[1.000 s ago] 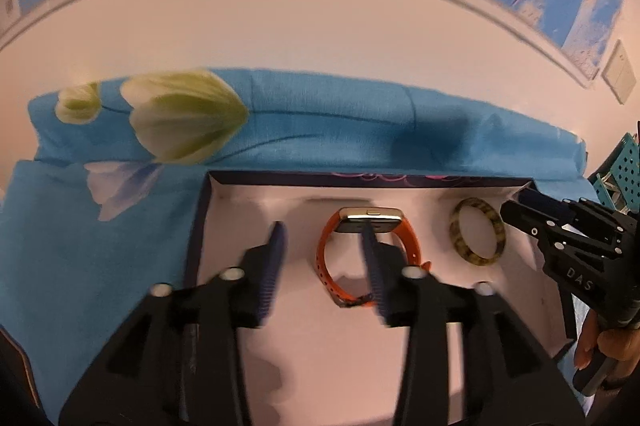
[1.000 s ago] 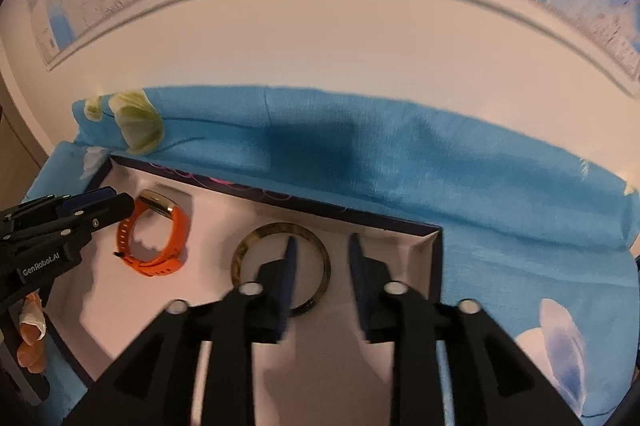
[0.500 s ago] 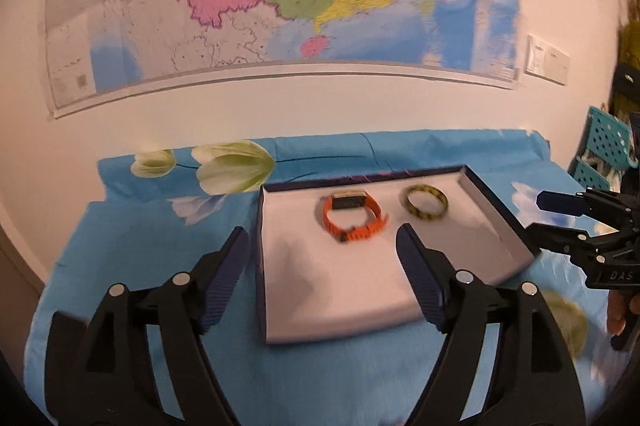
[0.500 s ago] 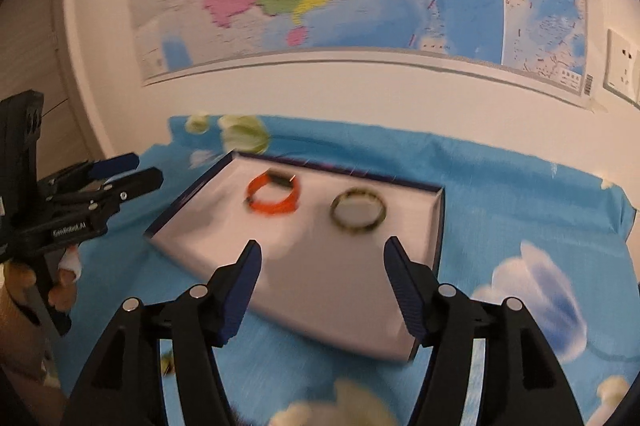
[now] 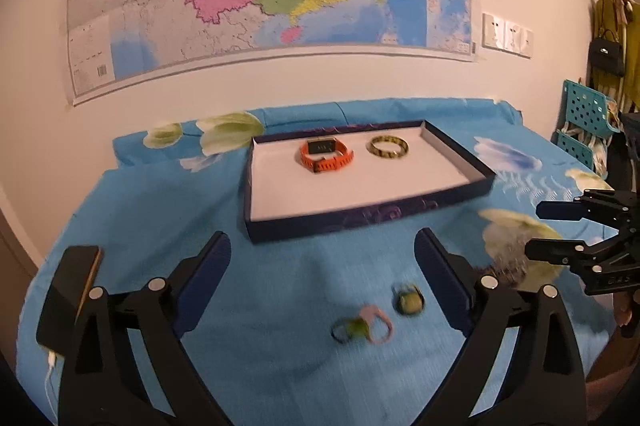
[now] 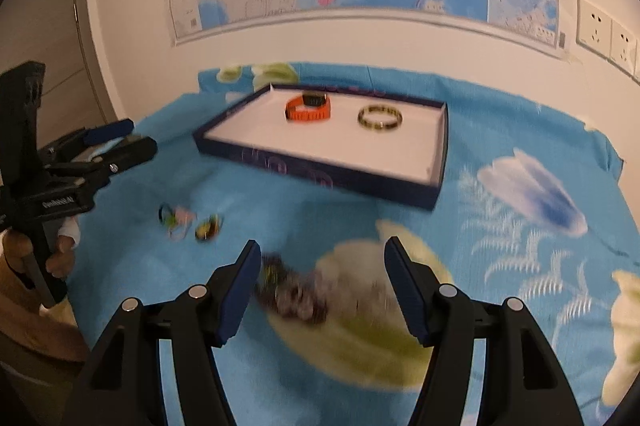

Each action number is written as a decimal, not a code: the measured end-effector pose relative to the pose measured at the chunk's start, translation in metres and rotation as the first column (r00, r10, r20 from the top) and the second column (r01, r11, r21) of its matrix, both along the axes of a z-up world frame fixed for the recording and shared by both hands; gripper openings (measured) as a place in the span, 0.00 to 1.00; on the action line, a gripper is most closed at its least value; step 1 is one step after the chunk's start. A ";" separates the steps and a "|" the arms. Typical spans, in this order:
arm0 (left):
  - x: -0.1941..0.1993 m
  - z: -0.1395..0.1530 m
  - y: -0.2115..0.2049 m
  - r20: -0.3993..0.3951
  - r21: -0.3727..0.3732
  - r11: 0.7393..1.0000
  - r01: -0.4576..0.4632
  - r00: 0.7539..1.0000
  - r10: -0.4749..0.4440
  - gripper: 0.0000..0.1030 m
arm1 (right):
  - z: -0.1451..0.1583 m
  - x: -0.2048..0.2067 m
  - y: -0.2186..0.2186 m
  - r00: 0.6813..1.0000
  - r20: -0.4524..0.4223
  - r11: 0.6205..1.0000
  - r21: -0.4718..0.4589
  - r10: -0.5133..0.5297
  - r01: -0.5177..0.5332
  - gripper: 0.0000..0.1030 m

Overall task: Organize jewelry
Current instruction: 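Move the right tool to the clear crystal bead bracelet and grasp it, then lift the crystal bracelet with the right tool while the left tool grasps the pink hair tie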

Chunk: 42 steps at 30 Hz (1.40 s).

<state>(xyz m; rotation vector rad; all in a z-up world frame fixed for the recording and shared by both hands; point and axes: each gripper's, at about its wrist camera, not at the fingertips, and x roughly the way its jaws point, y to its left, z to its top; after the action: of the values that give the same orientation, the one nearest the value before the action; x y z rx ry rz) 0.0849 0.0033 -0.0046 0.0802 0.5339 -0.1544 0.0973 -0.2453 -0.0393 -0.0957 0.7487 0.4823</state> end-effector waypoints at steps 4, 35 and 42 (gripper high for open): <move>-0.012 -0.011 -0.002 -0.026 0.010 1.000 0.009 1.000 -0.009 0.89 | -0.010 -0.004 -0.007 0.999 -0.036 0.999 -0.015 -0.031 0.030 0.59; -0.020 -0.024 -0.004 -0.075 0.002 0.999 0.032 0.997 -0.032 0.88 | -0.007 0.020 -0.007 0.993 -0.109 0.998 0.037 -0.036 0.041 0.08; -0.021 -0.025 -0.010 -0.084 0.011 0.997 0.081 0.993 -0.080 0.83 | 0.026 0.021 -0.008 0.999 -0.034 0.991 0.129 -0.017 0.022 0.08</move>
<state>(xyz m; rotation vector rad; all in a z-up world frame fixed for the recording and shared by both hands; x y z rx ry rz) 0.0642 -0.0070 -0.0296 0.1101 0.6155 -0.2332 0.1181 -0.2536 -0.0130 0.0406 0.7481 0.5134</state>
